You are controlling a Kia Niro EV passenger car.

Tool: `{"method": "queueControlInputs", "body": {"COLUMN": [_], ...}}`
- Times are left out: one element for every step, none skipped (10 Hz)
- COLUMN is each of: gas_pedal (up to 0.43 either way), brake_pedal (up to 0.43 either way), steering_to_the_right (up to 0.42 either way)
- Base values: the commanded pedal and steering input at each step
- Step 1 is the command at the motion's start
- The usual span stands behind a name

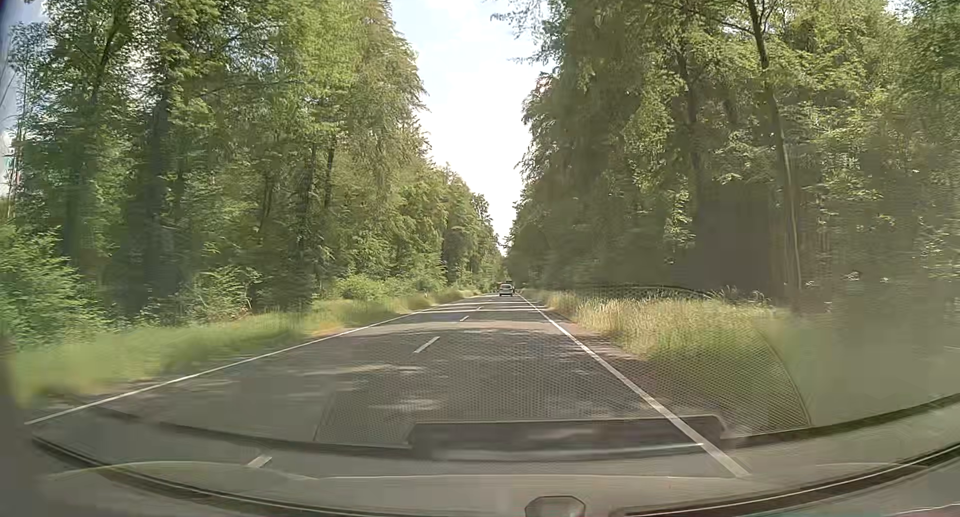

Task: Follow the waypoints while adhering to traffic rules and regulations

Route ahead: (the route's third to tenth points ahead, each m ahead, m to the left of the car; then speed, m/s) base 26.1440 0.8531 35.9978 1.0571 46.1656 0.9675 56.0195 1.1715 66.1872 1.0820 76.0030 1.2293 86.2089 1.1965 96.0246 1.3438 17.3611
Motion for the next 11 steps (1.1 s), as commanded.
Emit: {"method": "queueControlInputs", "body": {"gas_pedal": [0.0,0.0,0.0,0.0,0.0,0.0,0.0,0.008,0.039,0.039,0.047], "brake_pedal": [0.03,0.037,0.037,0.037,0.03,0.037,0.03,0.037,0.03,0.037,0.037], "steering_to_the_right": [0.0,-0.001,0.0,-0.001,-0.001,-0.001,-0.001,-0.001,0.0,-0.001,0.0]}}
